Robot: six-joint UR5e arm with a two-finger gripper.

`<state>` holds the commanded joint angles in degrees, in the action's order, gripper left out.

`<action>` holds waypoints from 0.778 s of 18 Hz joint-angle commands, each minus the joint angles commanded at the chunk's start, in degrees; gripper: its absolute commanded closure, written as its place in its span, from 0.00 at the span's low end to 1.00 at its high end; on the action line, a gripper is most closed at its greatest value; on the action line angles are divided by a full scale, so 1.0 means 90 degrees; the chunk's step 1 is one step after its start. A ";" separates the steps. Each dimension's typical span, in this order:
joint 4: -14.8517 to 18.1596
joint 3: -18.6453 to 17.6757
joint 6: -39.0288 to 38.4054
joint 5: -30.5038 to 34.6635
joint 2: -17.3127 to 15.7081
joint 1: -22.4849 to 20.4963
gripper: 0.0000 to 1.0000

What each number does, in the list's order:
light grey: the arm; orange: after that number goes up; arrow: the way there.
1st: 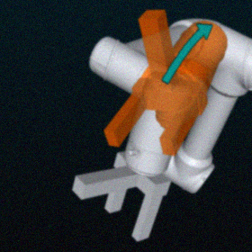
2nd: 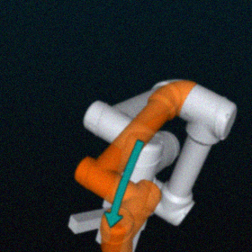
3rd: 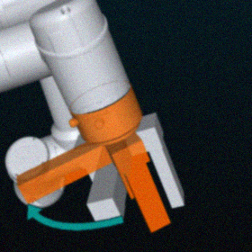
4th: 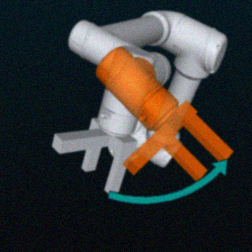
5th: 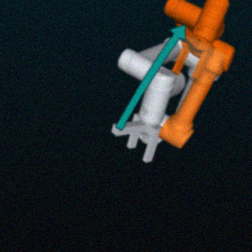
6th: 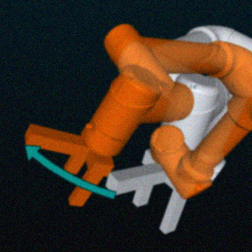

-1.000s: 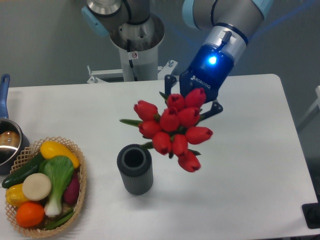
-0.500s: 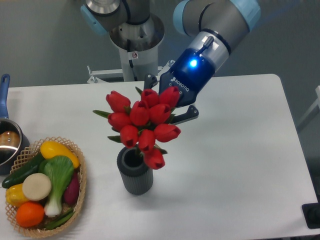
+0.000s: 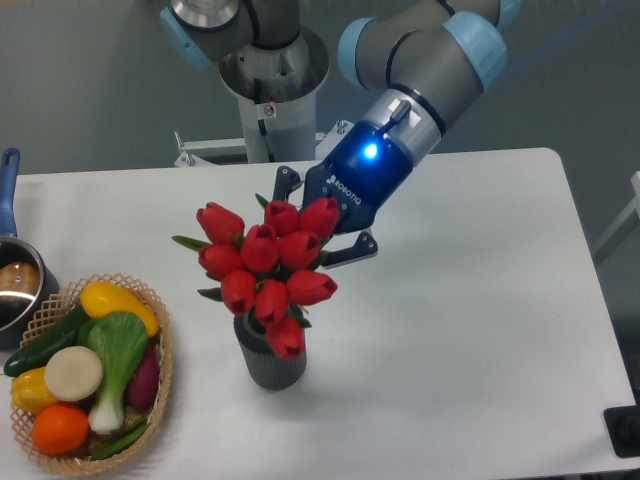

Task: Insert the flowers into the vase
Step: 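Lower the tulip stems into the grey vase opening, then push the tulips further down into the vase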

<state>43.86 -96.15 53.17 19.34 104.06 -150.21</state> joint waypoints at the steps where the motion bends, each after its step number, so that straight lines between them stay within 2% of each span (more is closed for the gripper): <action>1: 0.0000 0.0000 0.0000 0.0000 0.0088 0.0029 1.00; 7: 0.0000 -0.0087 0.0000 0.0029 0.0235 0.0098 1.00; 14: 0.0000 -0.0507 0.0605 0.0068 0.0245 0.0088 1.00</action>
<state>43.86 -100.72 58.61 19.95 106.26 -149.41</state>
